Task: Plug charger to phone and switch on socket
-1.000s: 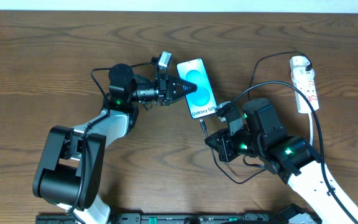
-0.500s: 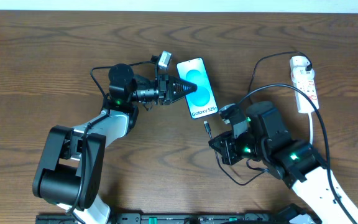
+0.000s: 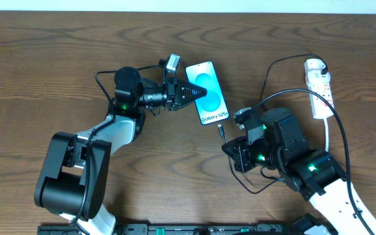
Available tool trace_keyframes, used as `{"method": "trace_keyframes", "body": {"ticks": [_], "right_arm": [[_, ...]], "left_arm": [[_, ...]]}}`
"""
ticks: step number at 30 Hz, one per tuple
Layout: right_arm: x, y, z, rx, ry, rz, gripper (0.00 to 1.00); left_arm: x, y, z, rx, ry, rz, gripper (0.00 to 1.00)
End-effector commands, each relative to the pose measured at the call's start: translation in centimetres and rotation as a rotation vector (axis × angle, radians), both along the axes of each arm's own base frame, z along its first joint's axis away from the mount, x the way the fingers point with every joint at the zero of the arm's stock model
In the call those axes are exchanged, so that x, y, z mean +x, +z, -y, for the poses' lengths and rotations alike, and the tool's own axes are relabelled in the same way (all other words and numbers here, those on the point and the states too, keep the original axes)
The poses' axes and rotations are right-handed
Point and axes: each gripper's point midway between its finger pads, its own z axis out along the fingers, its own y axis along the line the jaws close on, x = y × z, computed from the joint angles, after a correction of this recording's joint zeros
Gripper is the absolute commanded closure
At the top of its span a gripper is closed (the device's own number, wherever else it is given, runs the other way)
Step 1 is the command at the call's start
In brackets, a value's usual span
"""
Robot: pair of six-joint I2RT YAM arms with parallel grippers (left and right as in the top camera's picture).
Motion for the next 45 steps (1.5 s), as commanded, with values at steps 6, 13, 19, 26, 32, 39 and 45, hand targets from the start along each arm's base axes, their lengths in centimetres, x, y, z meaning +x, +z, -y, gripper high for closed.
{"method": "trace_keyframes", "body": {"ticks": [6, 13, 19, 26, 32, 39, 45], "right_arm": [[0.1, 0.2, -0.3, 0.008, -0.003, 0.002, 0.99], [0.5, 0.5, -0.5, 0.019, -0.003, 0.021, 0.99], [0.6, 0.6, -0.6, 0.022, -0.003, 0.027, 0.99], [0.6, 0.6, -0.6, 0.025, -0.009, 0.023, 0.99], [0.6, 0.6, -0.6, 0.025, -0.008, 0.023, 0.99], [0.9, 0.7, -0.7, 0.029, -0.008, 0.032, 0.99], [0.9, -0.3, -1.2, 0.019, 0.0, -0.009, 0.99]], "left_arm": [[0.3, 1.2, 0.0, -0.013, 0.0, -0.005, 0.92], [0.3, 1.2, 0.0, -0.013, 0.0, -0.004, 0.93], [0.3, 1.2, 0.0, -0.013, 0.0, -0.005, 0.93], [0.5, 1.2, 0.0, -0.016, 0.01, -0.035, 0.93], [0.6, 1.2, 0.0, -0.017, 0.016, -0.035, 0.93], [0.6, 1.2, 0.0, -0.017, 0.016, -0.043, 0.93], [0.6, 1.2, 0.0, -0.017, 0.016, -0.043, 0.93]]}}
